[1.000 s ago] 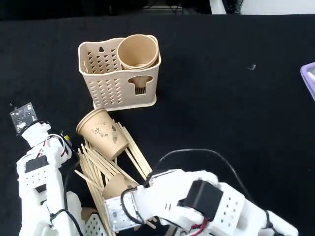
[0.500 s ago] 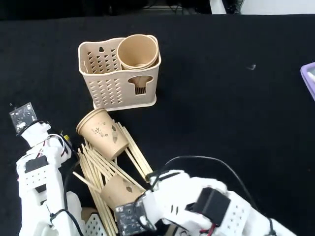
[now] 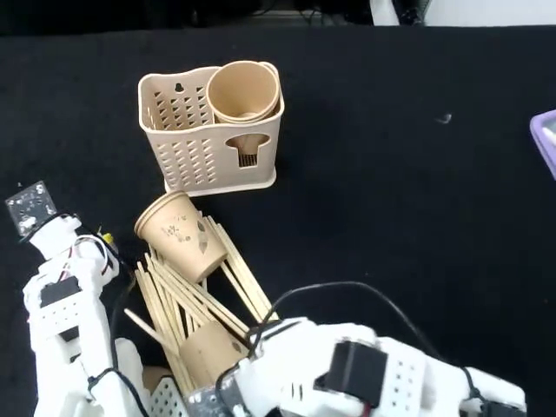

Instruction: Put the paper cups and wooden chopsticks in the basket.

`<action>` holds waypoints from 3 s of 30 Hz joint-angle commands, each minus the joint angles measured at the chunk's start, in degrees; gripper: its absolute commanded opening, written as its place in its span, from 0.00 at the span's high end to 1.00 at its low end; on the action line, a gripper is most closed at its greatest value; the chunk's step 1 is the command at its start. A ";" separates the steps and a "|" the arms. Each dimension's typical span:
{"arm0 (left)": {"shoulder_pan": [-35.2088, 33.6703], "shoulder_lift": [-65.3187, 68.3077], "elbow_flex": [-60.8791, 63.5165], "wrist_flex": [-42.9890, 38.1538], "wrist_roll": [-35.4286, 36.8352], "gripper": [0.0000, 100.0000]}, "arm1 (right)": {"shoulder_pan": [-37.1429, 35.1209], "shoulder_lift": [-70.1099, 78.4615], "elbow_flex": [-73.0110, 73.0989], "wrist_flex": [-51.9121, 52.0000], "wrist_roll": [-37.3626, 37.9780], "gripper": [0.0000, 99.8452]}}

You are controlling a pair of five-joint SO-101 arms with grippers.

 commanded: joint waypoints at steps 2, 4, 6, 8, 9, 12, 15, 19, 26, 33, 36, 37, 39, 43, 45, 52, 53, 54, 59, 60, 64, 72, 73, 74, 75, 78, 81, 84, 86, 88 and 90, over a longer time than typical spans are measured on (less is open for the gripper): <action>-0.57 -1.23 -0.66 -1.05 0.62 0.80 | 2.29 -1.98 -6.81 2.90 -2.90 0.81; -0.57 -1.23 -0.75 -1.14 0.62 0.80 | 0.26 -1.98 -7.52 2.55 -5.89 0.81; -0.57 -1.23 -0.84 -1.14 0.62 0.80 | -0.70 -1.71 -5.49 1.67 -7.47 0.81; -0.57 -1.23 -0.84 -1.14 0.62 0.80 | -0.70 -1.01 -5.05 1.05 -7.38 0.81; -0.57 -1.23 -0.84 -1.14 0.62 0.80 | -0.62 -0.40 -5.05 1.05 -7.38 0.81; -0.57 -1.23 -0.84 -1.14 0.62 0.80 | -0.88 1.89 -5.49 1.14 -7.12 0.81; -0.66 -1.23 -0.84 -1.14 0.62 0.80 | -0.62 4.44 -5.93 1.05 -7.30 0.81; -0.57 -1.23 -0.84 -1.14 0.44 0.80 | 1.58 5.49 -6.02 1.05 -7.56 0.81; -0.13 -1.05 -0.75 -1.05 0.26 0.80 | 12.22 5.67 -6.11 0.97 -7.38 0.81; -0.22 -0.70 -0.84 -1.05 0.26 0.80 | 12.48 14.55 -12.62 -0.53 -18.11 0.81; -0.48 -0.70 -0.84 -1.05 0.26 0.80 | 14.59 19.12 -16.66 -2.73 -22.95 0.81; -0.48 -0.70 -0.84 -1.05 0.26 0.80 | 15.21 20.35 -17.45 -3.16 -24.26 0.81; -0.48 -0.70 -0.84 -1.05 0.26 0.80 | 15.30 22.55 -17.63 -2.20 -24.35 0.81; -0.48 -0.70 -0.75 -1.05 0.26 0.80 | 15.65 24.92 -14.90 -0.53 -16.79 0.81; -0.40 -0.70 -0.75 -1.05 0.26 0.80 | 17.32 25.01 -12.53 -0.88 -10.81 0.81; -0.13 -0.70 -0.75 -0.88 0.26 0.80 | 28.92 24.92 -8.40 -2.11 0.88 0.81; -0.13 -0.70 -0.75 -0.97 0.26 0.80 | 28.92 25.10 -8.13 -2.11 0.79 0.81; -0.13 -0.70 -0.75 -0.97 0.26 0.80 | 28.92 25.10 -7.43 -2.11 0.79 0.81; -0.13 -0.70 -0.66 -0.97 0.26 0.80 | 21.19 24.92 -2.42 -0.35 1.85 0.81; -0.22 -0.70 -0.66 -0.97 0.26 0.80 | 18.20 24.92 -1.71 0.26 3.25 0.81; -0.40 -0.70 -0.75 -0.97 0.26 0.80 | 10.90 24.92 -1.45 1.05 8.00 0.81; -0.31 -0.70 -0.84 -1.14 0.35 0.80 | -0.70 24.84 -2.68 1.49 4.75 0.81; -0.31 -0.70 -0.84 -1.14 0.35 0.80 | -1.23 24.84 -3.30 1.93 4.22 0.81; -0.31 -0.79 -0.84 -1.14 0.35 0.80 | -1.49 24.48 -4.18 2.37 3.87 0.81; -0.31 -0.79 -0.84 -1.14 0.35 0.80 | -1.76 23.78 -4.88 2.73 2.99 0.81; -0.31 -0.97 -0.84 -1.14 0.35 0.80 | -1.85 20.26 -6.55 2.99 -0.35 0.81; -0.31 -0.97 -0.84 -1.14 0.35 0.80 | -1.85 16.40 -6.02 1.93 -2.55 0.81; -0.31 -1.05 -0.84 -1.14 0.35 0.80 | -1.85 13.85 -2.95 -1.32 -4.22 0.81; -0.31 -1.05 -0.84 -1.14 0.35 0.80 | -1.85 12.97 0.40 -4.13 -4.40 0.81; -0.31 -1.05 -0.84 -1.14 0.35 0.80 | -1.76 12.79 2.86 -6.59 -4.40 0.81; -0.31 -1.05 -0.84 -1.14 0.35 0.80 | -1.67 12.79 4.18 -8.00 -4.40 0.81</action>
